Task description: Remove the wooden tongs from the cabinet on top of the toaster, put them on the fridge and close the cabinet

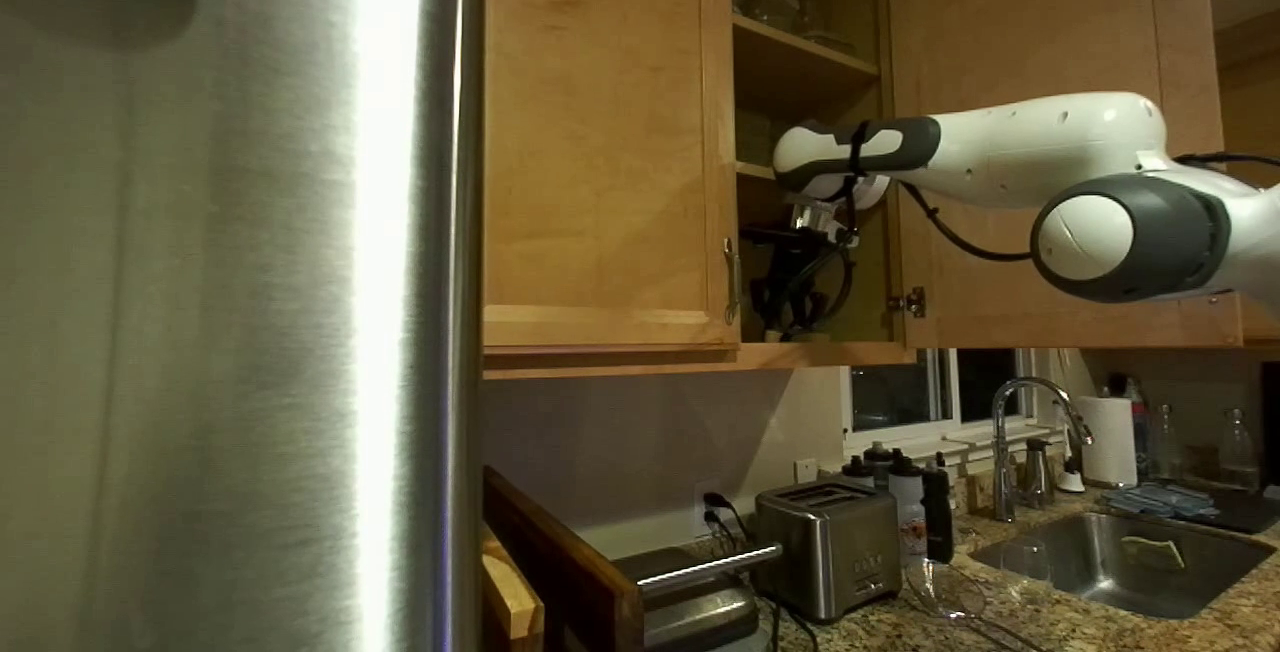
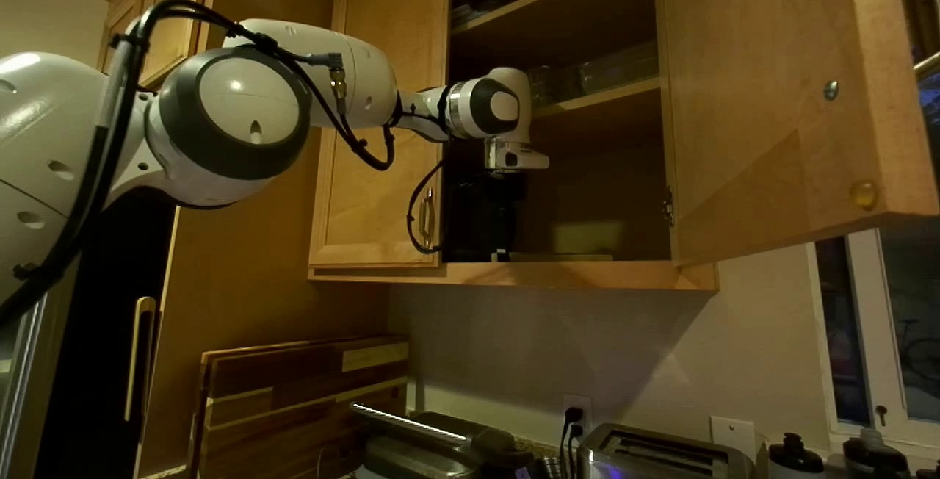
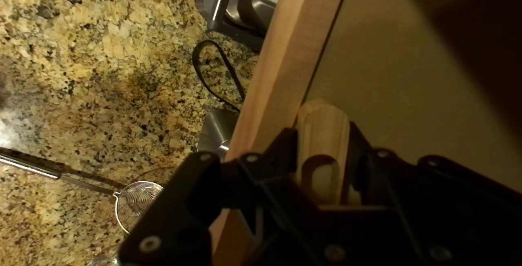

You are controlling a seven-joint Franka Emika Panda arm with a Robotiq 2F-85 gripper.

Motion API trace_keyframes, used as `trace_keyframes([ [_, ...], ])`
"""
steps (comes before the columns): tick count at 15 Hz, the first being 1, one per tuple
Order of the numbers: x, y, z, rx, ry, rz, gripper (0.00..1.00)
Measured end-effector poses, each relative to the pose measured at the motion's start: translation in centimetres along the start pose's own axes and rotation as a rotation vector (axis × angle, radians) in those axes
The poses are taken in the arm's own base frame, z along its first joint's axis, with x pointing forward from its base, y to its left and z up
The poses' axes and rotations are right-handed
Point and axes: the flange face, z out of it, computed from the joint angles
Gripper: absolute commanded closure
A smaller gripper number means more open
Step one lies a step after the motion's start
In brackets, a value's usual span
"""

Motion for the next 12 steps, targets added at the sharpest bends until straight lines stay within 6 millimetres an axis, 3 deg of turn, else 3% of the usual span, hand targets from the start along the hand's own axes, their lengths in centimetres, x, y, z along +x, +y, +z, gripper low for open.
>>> trace_keyframes([
  [6, -0.2, 0.3, -1.2, 0.015, 0.002, 0.009, 0.85],
  [12, -1.6, 2.2, -3.8, -0.02, -0.081, 0.099, 0.86],
])
